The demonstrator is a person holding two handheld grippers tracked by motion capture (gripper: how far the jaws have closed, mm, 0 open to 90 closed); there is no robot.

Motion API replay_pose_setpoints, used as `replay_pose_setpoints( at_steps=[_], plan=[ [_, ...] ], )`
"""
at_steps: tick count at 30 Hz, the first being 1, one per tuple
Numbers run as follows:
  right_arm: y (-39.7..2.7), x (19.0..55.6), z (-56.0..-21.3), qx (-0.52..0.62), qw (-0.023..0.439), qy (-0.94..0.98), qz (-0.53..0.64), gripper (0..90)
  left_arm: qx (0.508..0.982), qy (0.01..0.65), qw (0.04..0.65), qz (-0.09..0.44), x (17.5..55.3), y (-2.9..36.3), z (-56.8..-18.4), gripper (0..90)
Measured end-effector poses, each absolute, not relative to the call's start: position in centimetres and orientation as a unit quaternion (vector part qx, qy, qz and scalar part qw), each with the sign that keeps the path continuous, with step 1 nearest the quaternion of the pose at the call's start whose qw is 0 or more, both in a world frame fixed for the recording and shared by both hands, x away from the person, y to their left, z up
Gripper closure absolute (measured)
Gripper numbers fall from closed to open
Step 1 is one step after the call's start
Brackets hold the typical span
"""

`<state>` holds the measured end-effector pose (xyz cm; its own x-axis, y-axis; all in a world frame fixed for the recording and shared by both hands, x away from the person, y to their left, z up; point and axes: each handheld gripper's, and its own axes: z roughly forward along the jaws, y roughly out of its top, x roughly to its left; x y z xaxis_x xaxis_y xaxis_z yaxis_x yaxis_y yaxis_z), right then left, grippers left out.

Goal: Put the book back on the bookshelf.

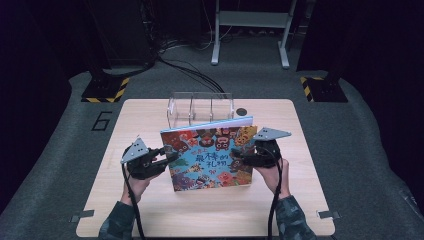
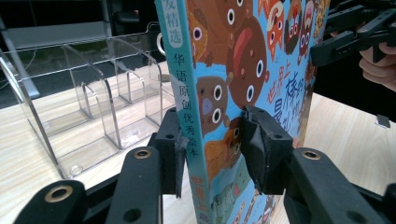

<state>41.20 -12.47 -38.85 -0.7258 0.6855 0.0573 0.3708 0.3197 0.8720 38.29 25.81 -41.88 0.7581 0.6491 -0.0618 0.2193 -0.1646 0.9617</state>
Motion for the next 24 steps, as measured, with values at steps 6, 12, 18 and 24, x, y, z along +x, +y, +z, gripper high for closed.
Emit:
replay_pose_setpoints(
  at_steps=[6, 12, 18, 24],
  plan=[
    [-12.7, 41.1, -38.5, 0.330, 0.171, 0.805, 0.463, 33.1, 0.740, 0.282, 0.583, 0.184, 37.8, 25.8, -41.9, 65.0],
    [-15.2, 40.4, -37.7, 0.344, 0.192, 0.789, 0.471, 28.2, 0.747, 0.247, 0.590, 0.178, 37.4, 26.2, -41.9, 70.2],
    [-15.8, 42.3, -37.2, 0.348, 0.173, 0.783, 0.485, 25.5, 0.758, 0.231, 0.585, 0.172, 37.3, 26.2, -41.7, 70.9],
    [-14.3, 43.2, -37.9, 0.334, 0.157, 0.799, 0.475, 29.8, 0.766, 0.226, 0.578, 0.168, 37.0, 26.2, -41.7, 70.9]
  ],
)
